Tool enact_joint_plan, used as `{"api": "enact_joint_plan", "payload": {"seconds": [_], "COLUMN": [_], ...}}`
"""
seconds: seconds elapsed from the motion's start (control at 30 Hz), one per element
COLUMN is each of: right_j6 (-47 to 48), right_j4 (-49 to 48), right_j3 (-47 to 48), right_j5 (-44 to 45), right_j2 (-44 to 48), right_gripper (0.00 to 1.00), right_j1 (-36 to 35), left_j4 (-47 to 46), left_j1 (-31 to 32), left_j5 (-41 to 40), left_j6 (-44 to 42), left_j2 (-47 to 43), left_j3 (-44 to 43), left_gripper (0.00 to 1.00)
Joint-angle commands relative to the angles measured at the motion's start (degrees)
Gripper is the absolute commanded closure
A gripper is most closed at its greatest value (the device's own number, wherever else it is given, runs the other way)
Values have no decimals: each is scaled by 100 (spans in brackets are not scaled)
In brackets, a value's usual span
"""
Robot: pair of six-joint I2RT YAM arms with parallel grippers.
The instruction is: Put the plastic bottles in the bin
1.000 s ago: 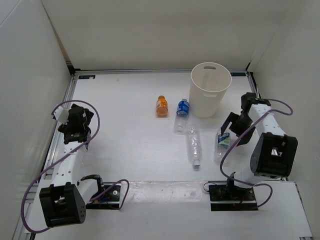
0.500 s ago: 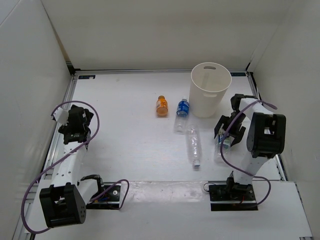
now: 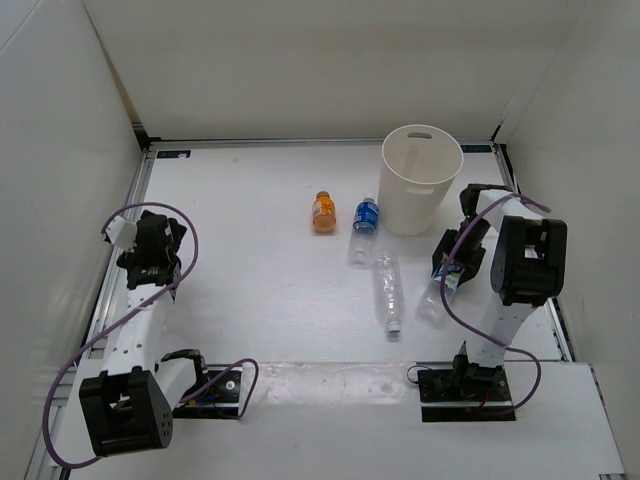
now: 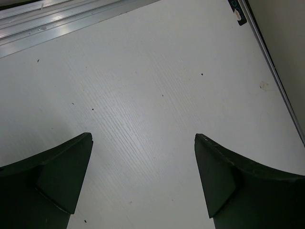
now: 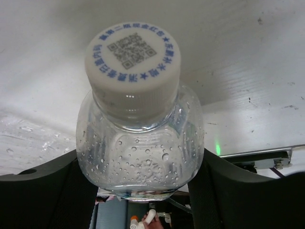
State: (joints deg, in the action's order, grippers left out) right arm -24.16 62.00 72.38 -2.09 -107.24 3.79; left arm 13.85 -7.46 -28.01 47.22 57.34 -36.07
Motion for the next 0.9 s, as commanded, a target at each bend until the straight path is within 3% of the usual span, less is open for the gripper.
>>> {"api": "enact_joint_plan", "payload": {"seconds": [0.0,0.2,0.37,0.53,0.6,0.73,0.87], "right_j6": [52,-97,-360,-904,-1107,-1476,-2028], "right_j4": [383,568,278,41,-468,-952,-2064], "right_j3": [128,-66,38,847,1137,2095,2981], "right_j5": [-20,-256,-1179,-1468,-1759,-1944,-2032], "right_j2": [422,1659,2971,3401,3543,3168,2806], "right_gripper": [49,59,61,64,64,65,67], "right_j1": [51,367,1008,1141,1342,1300,1159], "left_j4": [101,110,74,-389,-374,-277,-67], "left_j1": [-53,-53,-62,-106,-89,-124,-115], "left_j5": [-47,-91,-12,76,68,243,707], "left_j6": [111,208,200,-564,-793,-1012,-1074], "left_j2": [-205,-223,-118,-13,58,128,198], "left_j3": [30,57,22,-14,-40,-127,-259], "left_gripper": [1,1,1,1,1,1,1]}}
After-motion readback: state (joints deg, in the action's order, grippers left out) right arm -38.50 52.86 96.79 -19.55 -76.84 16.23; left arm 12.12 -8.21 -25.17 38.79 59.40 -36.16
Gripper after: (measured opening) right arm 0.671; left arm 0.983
